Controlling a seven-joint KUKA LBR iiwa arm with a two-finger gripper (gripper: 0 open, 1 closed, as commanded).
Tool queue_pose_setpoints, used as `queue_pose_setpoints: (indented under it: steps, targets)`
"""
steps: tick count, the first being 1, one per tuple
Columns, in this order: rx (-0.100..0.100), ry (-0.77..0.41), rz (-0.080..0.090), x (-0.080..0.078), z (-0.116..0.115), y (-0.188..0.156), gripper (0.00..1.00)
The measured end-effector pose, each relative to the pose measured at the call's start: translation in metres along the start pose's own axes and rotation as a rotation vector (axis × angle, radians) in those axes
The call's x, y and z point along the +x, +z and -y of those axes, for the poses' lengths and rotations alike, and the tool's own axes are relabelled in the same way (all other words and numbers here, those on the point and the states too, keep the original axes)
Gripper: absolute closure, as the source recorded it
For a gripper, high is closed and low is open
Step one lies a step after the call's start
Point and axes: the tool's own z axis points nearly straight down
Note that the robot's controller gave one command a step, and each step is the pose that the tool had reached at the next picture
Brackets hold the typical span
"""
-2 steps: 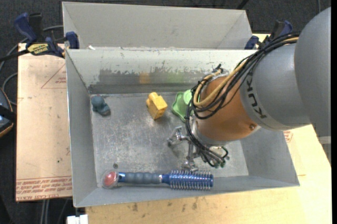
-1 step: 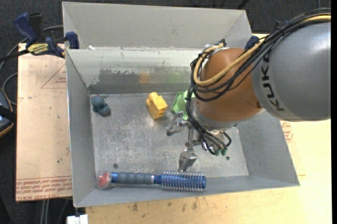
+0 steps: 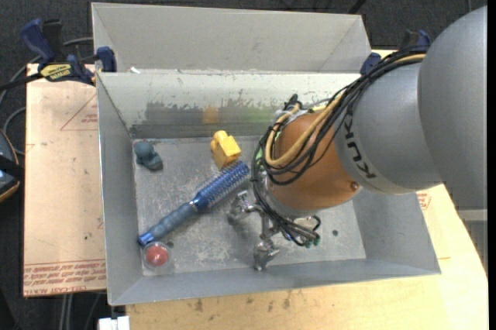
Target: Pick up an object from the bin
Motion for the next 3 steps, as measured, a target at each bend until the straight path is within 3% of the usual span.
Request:
queue_pose_setpoints:
  steps: [1,2,3]
  targets:
    - [-0.006,0.015,-0.031,-0.065,-0.005,0.005,0.00]
    - [-0.005,-0.081,-0.017,-0.117,0.000,-0.067,0.00]
    - [-0.009,-0.143,-0.021,-0.156,0.034,0.009,0.00]
